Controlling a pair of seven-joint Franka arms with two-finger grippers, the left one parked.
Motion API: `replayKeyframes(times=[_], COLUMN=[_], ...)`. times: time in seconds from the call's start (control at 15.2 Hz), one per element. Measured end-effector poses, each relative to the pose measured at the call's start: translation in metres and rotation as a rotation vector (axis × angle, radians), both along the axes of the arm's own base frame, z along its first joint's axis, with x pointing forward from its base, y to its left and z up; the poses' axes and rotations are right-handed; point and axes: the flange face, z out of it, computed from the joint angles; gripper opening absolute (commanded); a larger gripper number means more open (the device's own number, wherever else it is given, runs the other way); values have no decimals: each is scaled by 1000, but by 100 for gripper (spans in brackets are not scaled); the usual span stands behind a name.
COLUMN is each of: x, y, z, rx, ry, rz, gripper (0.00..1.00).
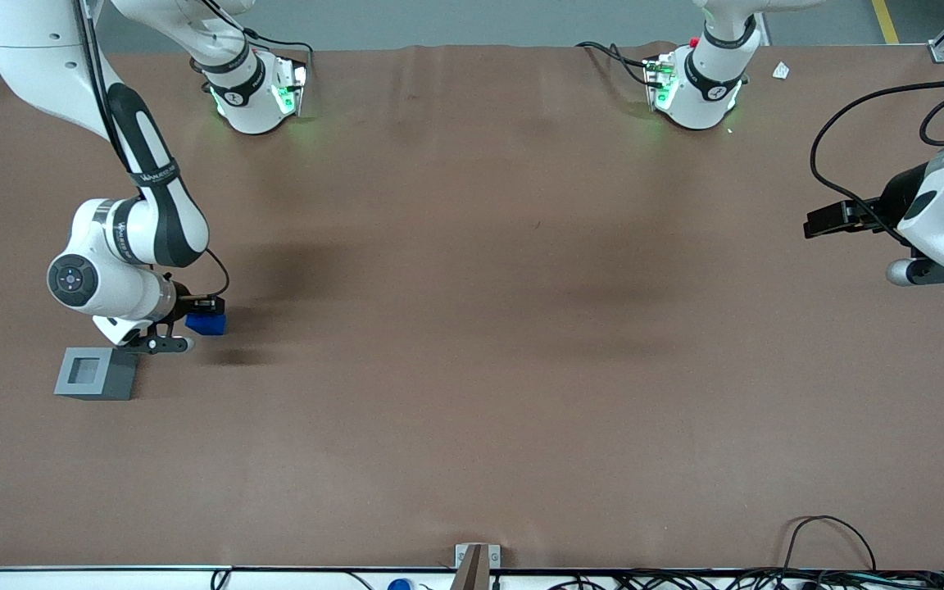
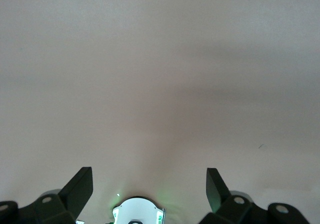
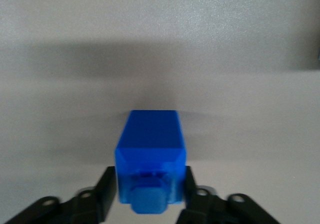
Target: Insert blue part into gray base with right arm
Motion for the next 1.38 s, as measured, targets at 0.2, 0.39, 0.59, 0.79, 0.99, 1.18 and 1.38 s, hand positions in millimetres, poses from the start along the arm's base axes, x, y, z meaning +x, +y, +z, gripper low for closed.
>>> replayKeyframes(times=[0.2,0.39,0.59,0.79,0.99,1.18,1.38], x=[2,11,25,46,61,71,74], y=[-1,-6,-16,-33,-52,-73,-111], z=[2,12,35,78,118,143,164], rx=[-1,-4,-4,0,2,-1,0], ry=[-8,-30,-15,-9,-17,-56,-94], rz=[-2,-9,-28,-55,-83,-98,-86], gripper=[5,4,4,3,3,2,2])
